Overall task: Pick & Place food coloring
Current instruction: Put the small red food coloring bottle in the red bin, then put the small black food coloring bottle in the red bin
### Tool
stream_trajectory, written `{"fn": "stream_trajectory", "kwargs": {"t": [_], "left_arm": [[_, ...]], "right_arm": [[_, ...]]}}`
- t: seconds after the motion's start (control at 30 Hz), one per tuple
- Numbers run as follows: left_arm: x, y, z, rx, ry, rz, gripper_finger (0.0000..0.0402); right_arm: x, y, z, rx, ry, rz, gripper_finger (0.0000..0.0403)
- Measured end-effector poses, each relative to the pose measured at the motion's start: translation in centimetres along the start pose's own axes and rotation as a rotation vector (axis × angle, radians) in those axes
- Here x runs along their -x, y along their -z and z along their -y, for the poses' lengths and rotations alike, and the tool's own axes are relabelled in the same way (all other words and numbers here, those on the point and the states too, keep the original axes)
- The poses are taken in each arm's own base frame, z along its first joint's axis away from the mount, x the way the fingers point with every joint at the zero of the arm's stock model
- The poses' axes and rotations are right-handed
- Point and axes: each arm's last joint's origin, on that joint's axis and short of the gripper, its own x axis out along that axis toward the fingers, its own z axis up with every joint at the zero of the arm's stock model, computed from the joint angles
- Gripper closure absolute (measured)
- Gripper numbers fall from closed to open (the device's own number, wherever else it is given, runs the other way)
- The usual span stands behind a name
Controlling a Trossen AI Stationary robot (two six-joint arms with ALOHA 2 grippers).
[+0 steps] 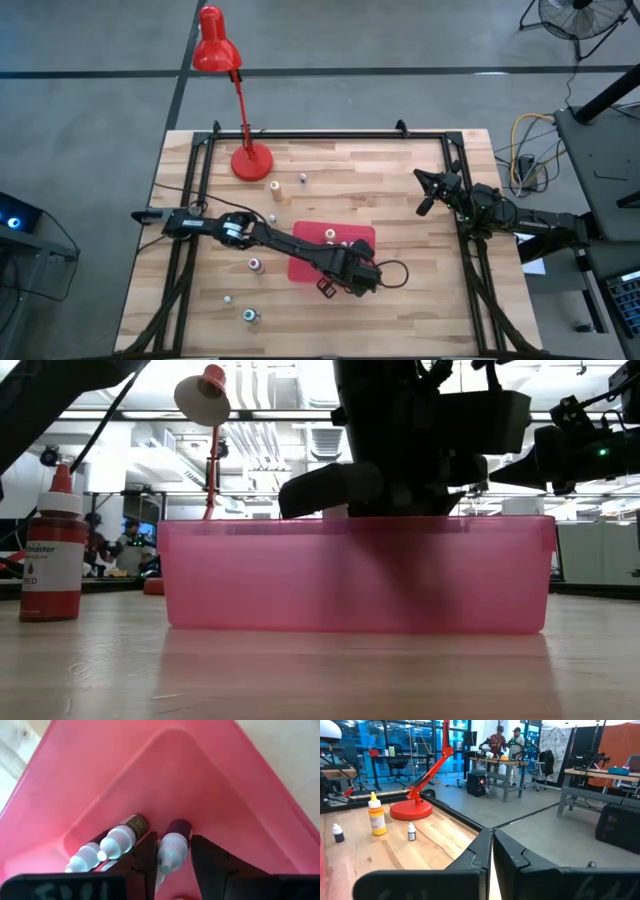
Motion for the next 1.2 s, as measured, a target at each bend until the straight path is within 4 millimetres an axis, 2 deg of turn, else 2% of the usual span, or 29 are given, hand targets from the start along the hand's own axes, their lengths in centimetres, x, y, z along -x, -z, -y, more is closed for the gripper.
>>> {"fn": "stream_trajectory", "kwargs": {"t": [0.27,0.63,0.77,0.93,1.07,1.2], "left_arm": [[1.1,0.2,-0.5,0.008,-0.071,-0.023,0.0311],[6.8,1.3,-1.5,0.153,-0.09,0.021,0.0311],[9.0,1.9,-2.5,0.27,-0.121,0.05,0.0303],[11.4,3.5,-4.4,0.478,-0.156,0.094,0.0259],[12.7,5.8,-6.6,0.697,-0.179,0.091,0.0216],[13.6,8.6,-8.9,0.917,-0.196,0.073,0.0191]], "right_arm": [[0.0,0.0,0.0,0.003,0.0,0.0,0.0394],[0.0,0.0,0.0,-0.002,0.0,0.001,0.0394],[0.0,0.0,0.0,0.009,0.0,0.001,0.0394],[0.0,0.0,0.0,-0.002,0.0,0.0,0.0394],[0.0,0.0,0.0,0.01,0.0,-0.003,0.0394],[0.0,0.0,0.0,-0.003,0.0,-0.004,0.0394]]}}
